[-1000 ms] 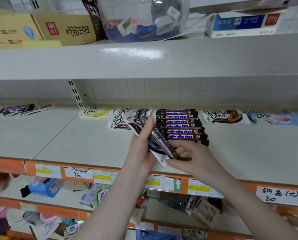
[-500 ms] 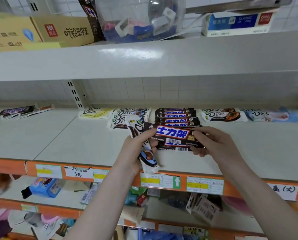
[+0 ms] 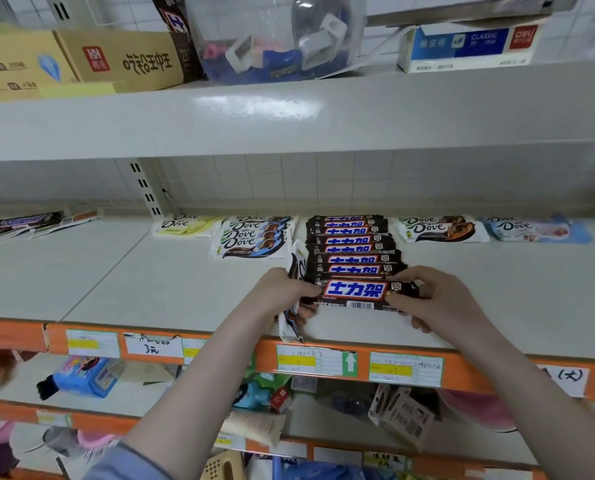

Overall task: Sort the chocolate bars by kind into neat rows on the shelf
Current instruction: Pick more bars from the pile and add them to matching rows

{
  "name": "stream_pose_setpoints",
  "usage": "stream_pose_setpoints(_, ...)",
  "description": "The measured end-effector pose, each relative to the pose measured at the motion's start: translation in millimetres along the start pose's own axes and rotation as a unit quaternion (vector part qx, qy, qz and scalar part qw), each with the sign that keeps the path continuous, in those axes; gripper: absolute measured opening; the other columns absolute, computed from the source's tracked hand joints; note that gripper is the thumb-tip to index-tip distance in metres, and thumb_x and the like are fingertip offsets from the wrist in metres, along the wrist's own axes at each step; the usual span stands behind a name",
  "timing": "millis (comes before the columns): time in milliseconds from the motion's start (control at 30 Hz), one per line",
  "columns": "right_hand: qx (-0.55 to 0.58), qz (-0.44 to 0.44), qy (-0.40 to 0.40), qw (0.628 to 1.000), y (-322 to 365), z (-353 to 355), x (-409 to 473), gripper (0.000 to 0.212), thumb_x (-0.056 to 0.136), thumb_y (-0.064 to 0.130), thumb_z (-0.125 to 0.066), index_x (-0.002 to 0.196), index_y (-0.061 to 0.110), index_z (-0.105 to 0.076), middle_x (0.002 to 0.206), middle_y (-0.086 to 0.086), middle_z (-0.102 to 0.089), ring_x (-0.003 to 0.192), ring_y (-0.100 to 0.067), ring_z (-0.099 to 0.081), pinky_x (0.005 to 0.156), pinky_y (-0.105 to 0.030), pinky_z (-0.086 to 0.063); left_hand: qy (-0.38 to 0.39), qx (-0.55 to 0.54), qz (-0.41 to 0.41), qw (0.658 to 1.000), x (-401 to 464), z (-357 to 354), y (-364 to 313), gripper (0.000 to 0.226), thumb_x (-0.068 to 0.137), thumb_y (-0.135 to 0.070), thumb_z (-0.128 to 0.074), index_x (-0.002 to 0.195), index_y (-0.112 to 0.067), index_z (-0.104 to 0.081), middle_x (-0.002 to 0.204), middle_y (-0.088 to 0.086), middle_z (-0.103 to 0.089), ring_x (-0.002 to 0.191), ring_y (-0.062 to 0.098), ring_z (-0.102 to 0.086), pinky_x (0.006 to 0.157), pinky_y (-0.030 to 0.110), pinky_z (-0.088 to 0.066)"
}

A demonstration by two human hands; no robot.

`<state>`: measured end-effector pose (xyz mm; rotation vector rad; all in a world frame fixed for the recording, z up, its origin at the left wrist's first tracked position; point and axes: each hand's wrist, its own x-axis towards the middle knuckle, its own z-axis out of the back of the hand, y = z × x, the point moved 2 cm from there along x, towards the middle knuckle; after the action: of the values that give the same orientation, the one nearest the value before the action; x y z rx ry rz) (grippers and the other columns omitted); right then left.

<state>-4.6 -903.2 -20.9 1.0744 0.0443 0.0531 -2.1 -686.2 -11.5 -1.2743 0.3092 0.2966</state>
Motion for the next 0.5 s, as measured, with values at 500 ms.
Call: stream_pose_setpoints(500,-0.231,0.072,-0.053,0.969,-6.9,-3.1,0.6,0.042,0.080,0.038,-0.064,0.121,0.031,-0.056,0.100,0.005,-0.043,0.084,-0.009,-0.047,0.074,-0.024,-0.037,-0.042,0.110,-0.059,0.991,6.5,4.1,3.3,0.017,0.084,-0.021,-0.065,0.069,-0.012,-0.062,0.068,0.010,-0.069,0.061,0.019,-0.061,0.081,0.036,-0.052)
